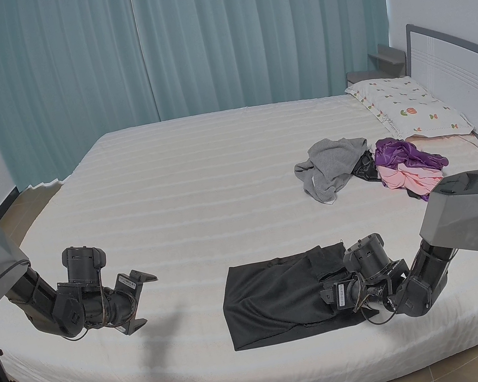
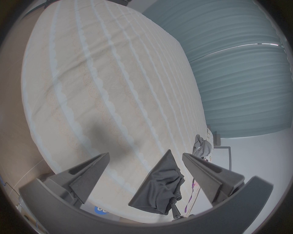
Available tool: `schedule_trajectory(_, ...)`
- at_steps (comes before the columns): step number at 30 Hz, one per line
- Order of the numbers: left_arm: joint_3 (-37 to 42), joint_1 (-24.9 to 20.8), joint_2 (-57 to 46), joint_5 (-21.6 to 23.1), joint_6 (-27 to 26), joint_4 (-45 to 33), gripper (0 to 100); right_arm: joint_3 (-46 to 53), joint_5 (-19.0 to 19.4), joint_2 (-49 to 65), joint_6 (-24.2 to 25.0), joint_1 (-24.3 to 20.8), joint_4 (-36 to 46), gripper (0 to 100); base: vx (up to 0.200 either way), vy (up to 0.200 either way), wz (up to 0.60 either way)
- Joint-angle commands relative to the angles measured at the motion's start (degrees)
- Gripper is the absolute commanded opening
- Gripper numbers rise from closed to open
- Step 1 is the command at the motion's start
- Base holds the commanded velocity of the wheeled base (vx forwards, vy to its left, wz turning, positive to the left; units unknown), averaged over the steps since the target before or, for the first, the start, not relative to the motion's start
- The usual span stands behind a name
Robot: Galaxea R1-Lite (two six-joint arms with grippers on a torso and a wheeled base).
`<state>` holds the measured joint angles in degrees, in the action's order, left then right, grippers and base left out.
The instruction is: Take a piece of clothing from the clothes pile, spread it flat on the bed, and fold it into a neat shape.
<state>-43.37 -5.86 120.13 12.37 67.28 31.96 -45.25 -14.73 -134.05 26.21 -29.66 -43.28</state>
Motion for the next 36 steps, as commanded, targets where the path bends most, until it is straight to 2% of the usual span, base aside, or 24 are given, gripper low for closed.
schedule_trajectory(1,0.04,-0.02,0.2,0.02,0.04,0.03,100,0.69,-0.3,0.54,-0.19,0.13,0.12,100,0.0,0.0,0.0)
schedule_trajectory(6,0.04,-0.02,0.2,0.02,0.04,0.03,100,4.21,-3.47,2.91,-3.89,2.15,0.65,100,0.0,0.0,0.0)
schedule_trajectory(11,0.04,-0.11,0.2,0.02,-0.04,0.03,100,7.81,-4.26,3.97,-4.94,4.52,0.56,100,0.0,0.0,0.0)
schedule_trajectory(12,-0.04,-0.2,0.2,-0.07,-0.04,0.03,100,9.74,-4.61,4.23,-6.52,5.49,-0.14,100,0.0,0.0,0.0)
schedule_trajectory(20,0.04,-0.38,0.28,-0.07,-0.04,0.03,100,14.93,-3.47,12.67,-7.66,6.63,0.21,100,0.0,0.0,0.0)
schedule_trajectory(22,0.04,-0.38,0.28,-0.16,-0.04,0.03,100,15.02,-1.71,13.2,-7.4,7.07,0.12,100,0.0,0.0,0.0)
schedule_trajectory(25,0.04,-0.38,0.28,-0.16,-0.04,0.03,100,14.4,3.04,13.11,-6.61,7.25,-0.32,100,0.0,0.0,0.0)
schedule_trajectory(28,0.04,-0.38,0.28,-0.16,-0.04,-0.06,100,13.96,8.05,13.02,-3.62,7.25,-0.41,100,0.0,0.0,0.0)
schedule_trajectory(33,0.04,-0.38,0.28,-0.16,-0.04,0.03,100,12.73,14.46,9.86,-1.86,8.13,-0.41,100,0.0,0.0,0.0)
schedule_trajectory(36,0.04,-0.38,0.28,-0.16,-0.04,0.03,100,10.89,16.13,6.87,-1.78,9.18,-0.84,100,0.0,0.0,0.0)
